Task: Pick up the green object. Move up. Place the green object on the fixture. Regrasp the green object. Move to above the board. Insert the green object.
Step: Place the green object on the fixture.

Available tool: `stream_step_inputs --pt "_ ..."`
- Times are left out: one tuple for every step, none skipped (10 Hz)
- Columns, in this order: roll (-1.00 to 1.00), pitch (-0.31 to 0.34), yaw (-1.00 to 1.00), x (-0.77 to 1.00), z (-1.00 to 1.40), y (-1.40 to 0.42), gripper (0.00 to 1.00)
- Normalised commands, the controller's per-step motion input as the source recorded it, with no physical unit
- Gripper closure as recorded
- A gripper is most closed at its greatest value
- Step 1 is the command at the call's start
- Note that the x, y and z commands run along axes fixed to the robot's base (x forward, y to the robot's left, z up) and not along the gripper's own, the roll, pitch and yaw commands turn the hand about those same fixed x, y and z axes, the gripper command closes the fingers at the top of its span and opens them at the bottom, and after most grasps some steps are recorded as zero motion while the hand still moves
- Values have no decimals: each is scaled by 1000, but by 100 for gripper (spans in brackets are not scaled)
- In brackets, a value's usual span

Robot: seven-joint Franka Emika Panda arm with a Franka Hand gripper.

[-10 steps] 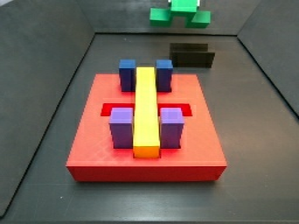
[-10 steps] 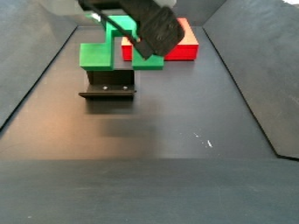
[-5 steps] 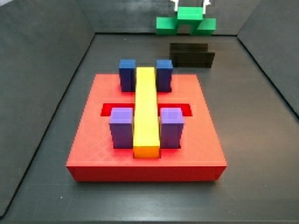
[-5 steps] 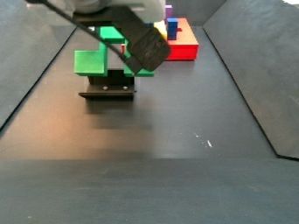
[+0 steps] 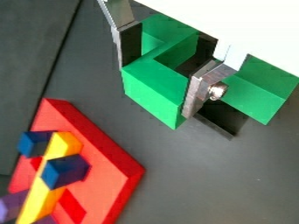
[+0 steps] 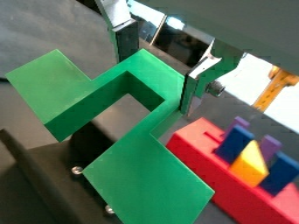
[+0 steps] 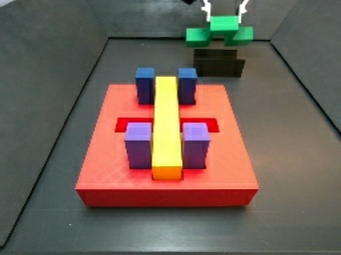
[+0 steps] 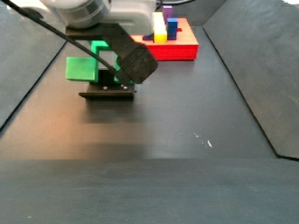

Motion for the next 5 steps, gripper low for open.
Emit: stream_step_inputs --pt "231 -37 0 249 -229 -43 100" --pt "117 -17 0 214 -131 -63 100" --pt "77 -20 0 220 -114 -83 100" --pt "71 -34 0 194 -126 -129 100" --pt "63 -40 -9 129 -140 -174 100"
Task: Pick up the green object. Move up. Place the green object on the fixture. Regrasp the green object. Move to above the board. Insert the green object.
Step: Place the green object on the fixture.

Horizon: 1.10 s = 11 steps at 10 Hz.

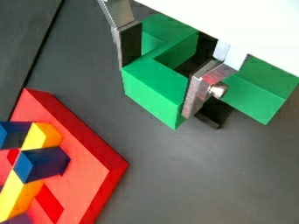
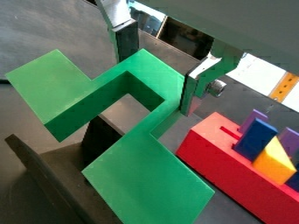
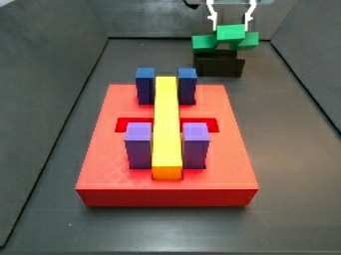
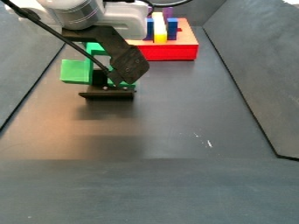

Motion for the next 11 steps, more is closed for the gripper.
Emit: stream_step_inputs --pt "23 -29 0 46 -163 -129 100" --pt "0 0 0 37 -191 -40 100" --pt "0 0 0 49 -229 0 100" --pt "0 0 3 14 -240 0 100" --pt "0 0 14 0 -240 26 100" --pt "0 0 3 0 -223 0 100" --pt "0 0 0 0 -189 0 100" --pt "0 0 0 0 -123 0 100" --pt "0 0 0 0 -114 0 100" --pt "0 0 0 0 -69 0 100" --pt "0 0 0 -6 -57 0 100"
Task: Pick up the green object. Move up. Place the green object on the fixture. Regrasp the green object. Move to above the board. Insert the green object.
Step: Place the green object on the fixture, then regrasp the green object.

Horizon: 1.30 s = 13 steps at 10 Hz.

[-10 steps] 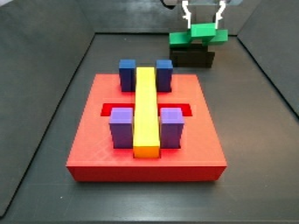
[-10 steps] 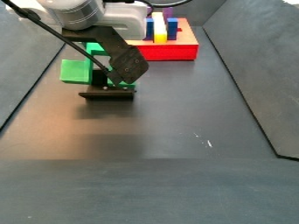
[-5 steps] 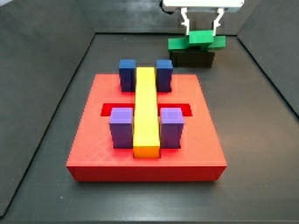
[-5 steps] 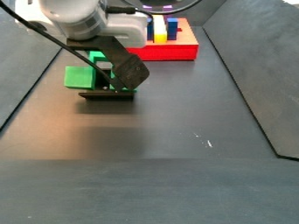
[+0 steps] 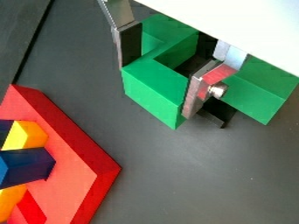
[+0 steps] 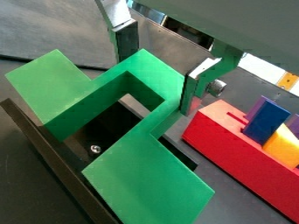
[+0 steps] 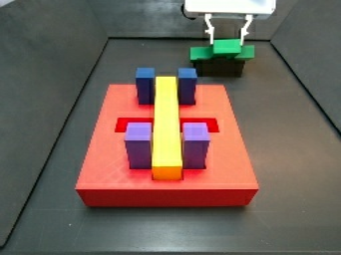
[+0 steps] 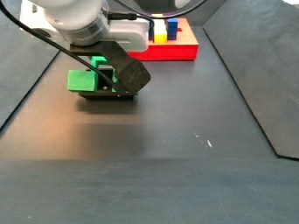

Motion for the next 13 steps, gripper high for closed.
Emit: stream_step_inputs --pt "6 0 0 0 0 0 100" --pt "0 0 0 0 0 0 100" --pt "0 0 0 0 0 0 0" --pt "-249 -51 0 0 426 137 0" --pt "-163 -54 11 -77 506 134 0" --pt "0 0 69 0 389 91 0" --pt "303 0 140 -49 223 0 0" --pt "657 0 191 0 66 -89 0" --pt "863 -9 191 0 89 -177 0" --pt "960 0 169 0 266 -189 0" --pt "1000 0 143 0 286 -200 0" --pt "1000 0 129 0 297 -189 0" --pt "929 -11 103 0 303 -203 0"
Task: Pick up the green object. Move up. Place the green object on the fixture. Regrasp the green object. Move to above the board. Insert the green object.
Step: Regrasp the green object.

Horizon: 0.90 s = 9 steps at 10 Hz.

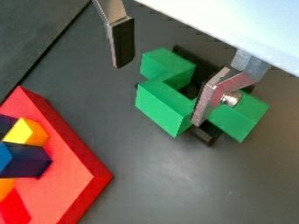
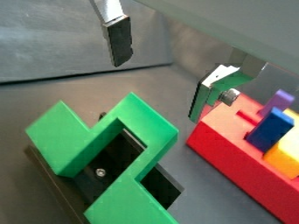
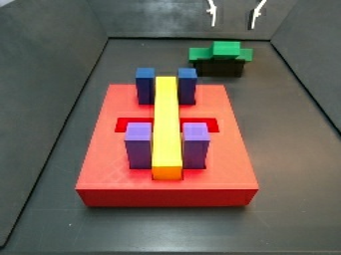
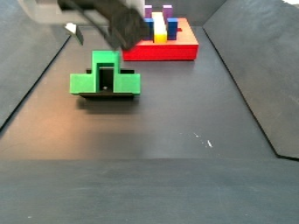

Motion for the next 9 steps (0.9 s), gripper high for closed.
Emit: stream_step_inputs --pt "889 -129 66 0 297 -266 0" --pt "826 -449 51 0 166 -289 0" --pt "883 -589 80 0 34 -223 0" --pt "1000 -520 40 0 0 -203 0" --pt "1000 -380 26 0 0 -154 0" --pt "1000 -189 3 69 0 -117 0" --pt "1000 -6 0 200 0 -106 0" --pt "1000 0 0 109 14 -71 0" --pt "1000 206 0 289 43 -46 0"
